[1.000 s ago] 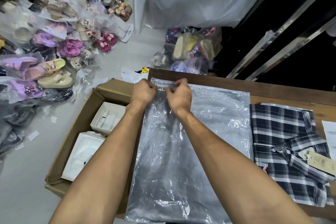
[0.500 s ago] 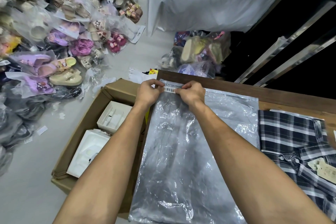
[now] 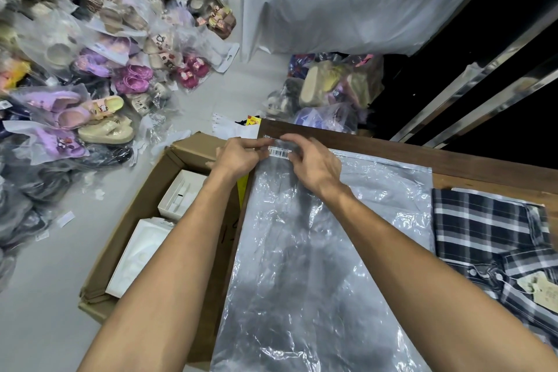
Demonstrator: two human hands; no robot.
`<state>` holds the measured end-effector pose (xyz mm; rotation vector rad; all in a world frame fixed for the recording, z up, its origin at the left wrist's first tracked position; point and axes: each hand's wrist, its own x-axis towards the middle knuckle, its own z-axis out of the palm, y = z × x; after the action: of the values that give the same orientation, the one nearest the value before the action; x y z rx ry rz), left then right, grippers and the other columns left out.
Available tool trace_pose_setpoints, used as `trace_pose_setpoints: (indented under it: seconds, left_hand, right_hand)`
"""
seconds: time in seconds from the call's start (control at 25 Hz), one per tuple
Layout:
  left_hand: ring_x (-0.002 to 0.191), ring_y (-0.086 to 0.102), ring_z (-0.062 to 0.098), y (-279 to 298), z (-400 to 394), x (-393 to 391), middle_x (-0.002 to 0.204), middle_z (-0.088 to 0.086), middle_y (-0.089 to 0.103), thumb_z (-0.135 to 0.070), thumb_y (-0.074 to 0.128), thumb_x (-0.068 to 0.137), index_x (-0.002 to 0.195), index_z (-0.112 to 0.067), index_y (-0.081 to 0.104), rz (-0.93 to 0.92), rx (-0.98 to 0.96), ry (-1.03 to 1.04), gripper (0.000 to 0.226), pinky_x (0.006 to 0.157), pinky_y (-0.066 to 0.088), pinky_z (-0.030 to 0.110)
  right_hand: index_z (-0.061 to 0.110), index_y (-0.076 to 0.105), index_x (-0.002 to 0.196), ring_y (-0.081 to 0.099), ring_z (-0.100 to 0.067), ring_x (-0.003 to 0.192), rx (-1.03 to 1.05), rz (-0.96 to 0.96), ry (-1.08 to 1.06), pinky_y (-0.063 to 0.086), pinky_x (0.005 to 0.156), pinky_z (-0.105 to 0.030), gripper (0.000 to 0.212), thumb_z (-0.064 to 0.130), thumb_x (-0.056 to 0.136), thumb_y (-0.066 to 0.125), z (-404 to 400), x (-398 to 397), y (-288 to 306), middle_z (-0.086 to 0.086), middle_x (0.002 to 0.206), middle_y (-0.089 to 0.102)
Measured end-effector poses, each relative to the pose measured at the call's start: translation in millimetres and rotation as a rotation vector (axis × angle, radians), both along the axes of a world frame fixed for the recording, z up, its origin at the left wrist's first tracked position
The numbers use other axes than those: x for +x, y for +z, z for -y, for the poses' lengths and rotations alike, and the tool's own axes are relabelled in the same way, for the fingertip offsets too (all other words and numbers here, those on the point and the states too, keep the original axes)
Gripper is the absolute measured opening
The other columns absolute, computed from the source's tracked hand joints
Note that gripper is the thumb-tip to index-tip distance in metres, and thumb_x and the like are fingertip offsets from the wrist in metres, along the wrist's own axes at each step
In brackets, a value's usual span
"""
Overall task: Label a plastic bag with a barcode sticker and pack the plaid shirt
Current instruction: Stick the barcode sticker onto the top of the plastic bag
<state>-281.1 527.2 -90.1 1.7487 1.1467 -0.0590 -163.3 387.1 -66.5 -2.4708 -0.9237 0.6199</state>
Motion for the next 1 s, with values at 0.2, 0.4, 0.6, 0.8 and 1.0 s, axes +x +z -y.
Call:
trace_pose_setpoints:
  seconds: [0.2, 0.4, 0.6, 0.8, 1.0]
  left_hand:
    - [0.136, 0.046, 0.018, 5, -5, 3, 0.116, -0.032, 0.068, -0.07, 0.07, 0.047, 0.087, -0.069, 0.07, 0.026, -0.134, 0.019, 0.04, 0.12, 0.029, 0.046]
    - [0.14, 0.043, 0.006, 3, -4, -2, 0.119, -0.034, 0.068, -0.067, 0.071, 0.053, 0.095, -0.062, 0.074, 0.119, -0.189, -0.016, 0.042, 0.125, 0.019, 0.046]
    - [0.147, 0.023, 0.004, -9, -7, -3, 0.124, -0.028, 0.068, -0.053, 0.079, 0.064, 0.096, -0.055, 0.077, 0.158, -0.148, 0.094, 0.031, 0.125, 0.02, 0.041]
    - [0.14, 0.032, -0.001, -10, -6, 3, 0.083, -0.047, 0.066, -0.022, 0.08, 0.078, 0.095, -0.038, 0.083, 0.224, -0.172, 0.194, 0.024, 0.119, 0.029, 0.031]
    - [0.141, 0.028, -0.006, 3, -9, 3, 0.12, -0.024, 0.063, -0.021, 0.08, 0.081, 0.106, -0.036, 0.081, 0.176, -0.198, 0.131, 0.029, 0.115, 0.028, 0.022]
  right_hand:
    - [0.069, 0.032, 0.139, 0.06, -0.027, 0.098, -0.152, 0.07, 0.414, 0.045, 0.082, -0.039, 0.057, 0.026, 0.103, 0.041, -3, 21, 8, 0.003, 0.096, 0.045]
    - [0.065, 0.037, 0.14, 0.056, -0.021, 0.12, -0.218, 0.103, 0.618, 0.042, 0.092, -0.038, 0.049, 0.033, 0.103, 0.04, -16, 43, 16, 0.006, 0.112, 0.056]
    - [0.066, 0.038, 0.139, 0.06, -0.018, 0.105, -0.103, 0.231, 0.686, 0.039, 0.08, -0.035, 0.039, 0.05, 0.103, 0.039, -8, 55, 6, 0.012, 0.092, 0.045]
    - [0.06, 0.052, 0.131, 0.063, -0.019, 0.092, -0.045, 0.25, 0.617, 0.047, 0.077, -0.035, 0.036, 0.047, 0.099, 0.046, 9, 65, -6, 0.012, 0.086, 0.045]
    - [0.057, 0.055, 0.132, 0.06, -0.019, 0.086, -0.044, 0.233, 0.628, 0.052, 0.076, -0.037, 0.042, 0.04, 0.096, 0.043, 26, 75, -7, 0.008, 0.089, 0.05]
